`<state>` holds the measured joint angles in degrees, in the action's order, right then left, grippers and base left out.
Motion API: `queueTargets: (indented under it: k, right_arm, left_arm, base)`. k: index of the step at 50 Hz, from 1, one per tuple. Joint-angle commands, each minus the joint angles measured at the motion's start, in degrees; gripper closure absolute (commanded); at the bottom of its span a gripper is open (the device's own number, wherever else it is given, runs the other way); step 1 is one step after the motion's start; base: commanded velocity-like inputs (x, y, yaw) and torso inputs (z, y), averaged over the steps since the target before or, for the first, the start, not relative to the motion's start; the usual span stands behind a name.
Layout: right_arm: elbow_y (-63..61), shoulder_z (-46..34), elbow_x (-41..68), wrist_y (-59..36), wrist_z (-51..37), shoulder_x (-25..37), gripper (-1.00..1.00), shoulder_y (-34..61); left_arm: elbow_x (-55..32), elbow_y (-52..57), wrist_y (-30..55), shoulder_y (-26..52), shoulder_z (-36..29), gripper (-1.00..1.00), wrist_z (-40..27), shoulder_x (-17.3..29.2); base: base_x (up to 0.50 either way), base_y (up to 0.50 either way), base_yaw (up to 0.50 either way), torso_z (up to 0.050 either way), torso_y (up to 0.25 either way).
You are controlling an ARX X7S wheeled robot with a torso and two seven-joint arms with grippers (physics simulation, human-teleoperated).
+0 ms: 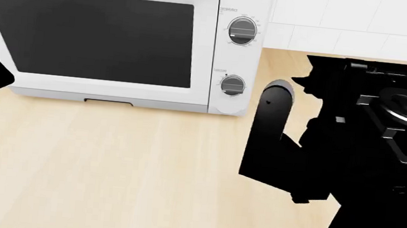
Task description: Turn on the toaster oven by setting the timer.
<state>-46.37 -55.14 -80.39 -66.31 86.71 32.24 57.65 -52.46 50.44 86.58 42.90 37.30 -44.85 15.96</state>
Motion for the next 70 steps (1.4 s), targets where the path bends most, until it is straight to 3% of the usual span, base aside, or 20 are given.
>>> queueTargets:
  k: [1,7,17,44,50,66,70]
  right_arm:
    - [2.84,-5.88,-1.59,-2.79,2.94,0.89,-1.0,4.71]
    - [3.71,-11.58,-2.11,-6.64,3.07,-0.6,-1.0,7.34]
    - [6.46,-12.2,1.81,-6.26,0.46,-3.48,-1.0,8.03]
    - [11.29,-10.43,10.27,-4.59,-7.52,-7.77,-1.0,6.41]
    - [10.65,-7.05,12.97,-5.14,-10.13,-8.72,-1.0,6.05]
    - [10.67,-6.96,12.94,-5.05,-10.11,-8.74,-1.0,5.99]
    - [12.79,-10.87,7.27,-6.18,-4.28,-8.11,-1.0,7.9]
  left_arm:
    - [-1.4,-0.77,-0.71,-0.27,0.05,-1.0,-1.04,0.32]
    - [-2.06,-1.21,-1.09,-0.49,0.24,-1.0,-1.52,0.46]
    - [-3.87,-1.54,-0.84,-0.77,1.35,-1.0,-2.53,0.57]
    - [-5.66,-2.7,-3.61,-2.37,0.47,-1.0,-4.4,1.86]
    - [-5.86,-2.86,-4.25,-2.66,0.03,-1.0,-4.67,2.1]
    - [-6.94,-3.25,-5.18,-3.07,-0.37,-1.0,-5.68,2.67]
    - [-7.24,-3.37,-5.31,-3.13,-0.52,-1.0,-5.93,2.85]
  base:
    - [0.0,0.0,0.0,0.0,0.0]
    - [0.0,0.0,0.0,0.0,0.0]
    - [0.0,0.0,0.0,0.0,0.0]
    - [0.0,0.0,0.0,0.0,0.0]
    - [0.0,0.0,0.0,0.0,0.0]
    - [0.0,0.0,0.0,0.0,0.0]
    - [0.0,0.0,0.0,0.0,0.0]
